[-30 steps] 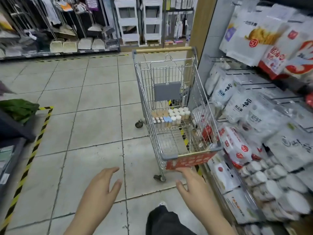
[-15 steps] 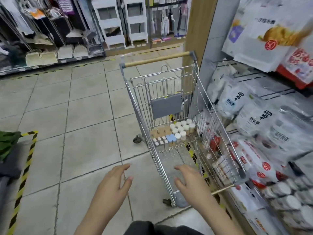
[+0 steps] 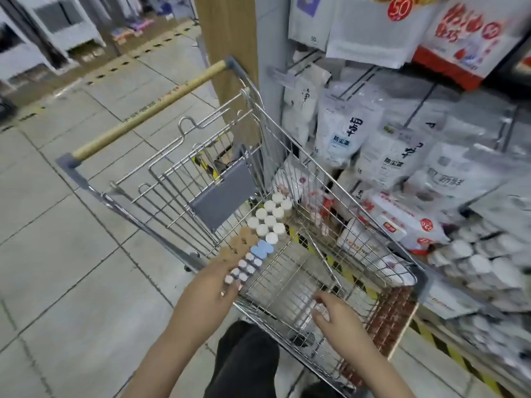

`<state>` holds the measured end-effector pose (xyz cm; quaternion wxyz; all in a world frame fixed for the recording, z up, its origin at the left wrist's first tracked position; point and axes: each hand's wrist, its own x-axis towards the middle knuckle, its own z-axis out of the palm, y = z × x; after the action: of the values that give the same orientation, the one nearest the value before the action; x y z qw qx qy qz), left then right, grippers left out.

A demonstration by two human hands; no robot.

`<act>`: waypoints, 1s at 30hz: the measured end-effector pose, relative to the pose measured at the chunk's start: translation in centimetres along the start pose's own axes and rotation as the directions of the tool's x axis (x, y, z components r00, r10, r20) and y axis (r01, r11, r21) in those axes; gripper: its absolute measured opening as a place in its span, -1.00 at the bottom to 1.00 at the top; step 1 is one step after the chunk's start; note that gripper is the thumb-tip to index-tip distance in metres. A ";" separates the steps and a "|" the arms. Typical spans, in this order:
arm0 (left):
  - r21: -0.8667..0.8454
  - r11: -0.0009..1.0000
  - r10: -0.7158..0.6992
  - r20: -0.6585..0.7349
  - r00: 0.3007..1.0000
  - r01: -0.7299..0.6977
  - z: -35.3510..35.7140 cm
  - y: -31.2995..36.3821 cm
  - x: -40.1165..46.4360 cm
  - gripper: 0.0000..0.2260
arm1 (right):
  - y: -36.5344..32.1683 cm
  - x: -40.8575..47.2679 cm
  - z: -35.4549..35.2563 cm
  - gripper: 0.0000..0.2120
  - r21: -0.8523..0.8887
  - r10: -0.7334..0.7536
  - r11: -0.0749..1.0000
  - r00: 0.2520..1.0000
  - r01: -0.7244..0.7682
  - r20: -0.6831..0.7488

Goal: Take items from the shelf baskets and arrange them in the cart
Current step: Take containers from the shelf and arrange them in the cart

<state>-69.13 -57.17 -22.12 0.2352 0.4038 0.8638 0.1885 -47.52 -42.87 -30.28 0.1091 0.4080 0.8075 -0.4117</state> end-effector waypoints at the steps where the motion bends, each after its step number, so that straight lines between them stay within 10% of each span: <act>1: 0.004 0.999 0.033 0.047 0.998 -0.033 -0.4 -0.6 2.0 -0.69 | -0.8 1.1 0.5 -0.66 0.028 0.044 0.999 0.999 -0.043 -0.013; 14: 0.315 0.912 0.049 0.554 0.831 -0.264 8.0 -10.7 22.1 -0.70 | -2.2 18.4 8.7 -0.68 0.164 0.288 0.942 0.956 -0.292 0.048; 30: 0.297 0.949 -0.091 0.578 0.811 -0.106 22.4 -18.6 28.1 -0.57 | 3.1 30.8 16.6 -0.55 0.091 0.292 0.955 0.952 -0.284 -0.094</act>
<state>-83.73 -43.23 -57.21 0.4206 0.4779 0.7666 -0.0843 -67.70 -36.80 -58.39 0.1092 0.5464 0.7279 -0.3996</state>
